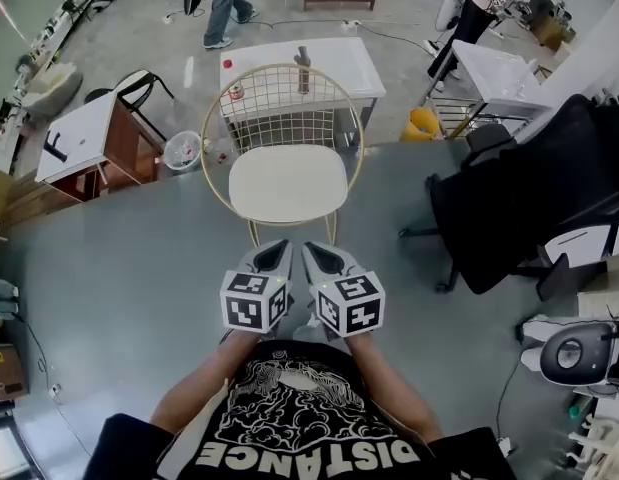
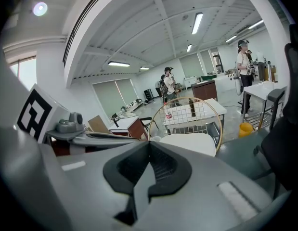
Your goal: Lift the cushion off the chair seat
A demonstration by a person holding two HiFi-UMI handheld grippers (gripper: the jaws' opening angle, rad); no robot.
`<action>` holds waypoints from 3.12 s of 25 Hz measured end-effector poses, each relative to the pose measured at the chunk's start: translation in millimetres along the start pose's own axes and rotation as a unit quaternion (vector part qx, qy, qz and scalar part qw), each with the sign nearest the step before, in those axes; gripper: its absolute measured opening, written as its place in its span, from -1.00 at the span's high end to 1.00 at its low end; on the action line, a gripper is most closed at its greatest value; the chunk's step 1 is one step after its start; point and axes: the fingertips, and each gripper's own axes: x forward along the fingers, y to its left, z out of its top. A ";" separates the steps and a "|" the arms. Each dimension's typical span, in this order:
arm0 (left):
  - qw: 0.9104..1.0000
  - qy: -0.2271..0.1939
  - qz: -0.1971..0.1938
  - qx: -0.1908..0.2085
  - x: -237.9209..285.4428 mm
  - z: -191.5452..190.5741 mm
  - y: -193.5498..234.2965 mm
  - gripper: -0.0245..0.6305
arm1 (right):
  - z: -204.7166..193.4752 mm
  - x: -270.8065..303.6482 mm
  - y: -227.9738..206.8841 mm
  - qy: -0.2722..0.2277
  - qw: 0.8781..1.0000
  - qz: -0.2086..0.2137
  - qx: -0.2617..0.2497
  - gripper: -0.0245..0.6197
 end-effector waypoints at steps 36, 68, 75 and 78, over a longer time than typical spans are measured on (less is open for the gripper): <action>0.970 -0.041 -0.021 -0.237 132.4 -43.2 88.4 0.93 | -0.9 113.4 -57.4 0.098 0.987 0.037 -0.118 0.92; 0.823 -0.107 -0.117 -0.545 235.1 -171.5 151.6 0.14 | -63.4 162.0 -105.9 0.193 0.975 0.034 -0.107 0.92; 0.799 -0.133 -0.106 -0.577 247.0 -165.5 174.7 0.15 | -61.6 165.1 -112.3 0.200 0.974 0.029 -0.103 0.92; 0.796 -0.140 -0.109 -0.579 250.6 -156.5 178.1 0.27 | -57.9 166.1 -118.3 0.200 0.975 0.023 -0.098 0.92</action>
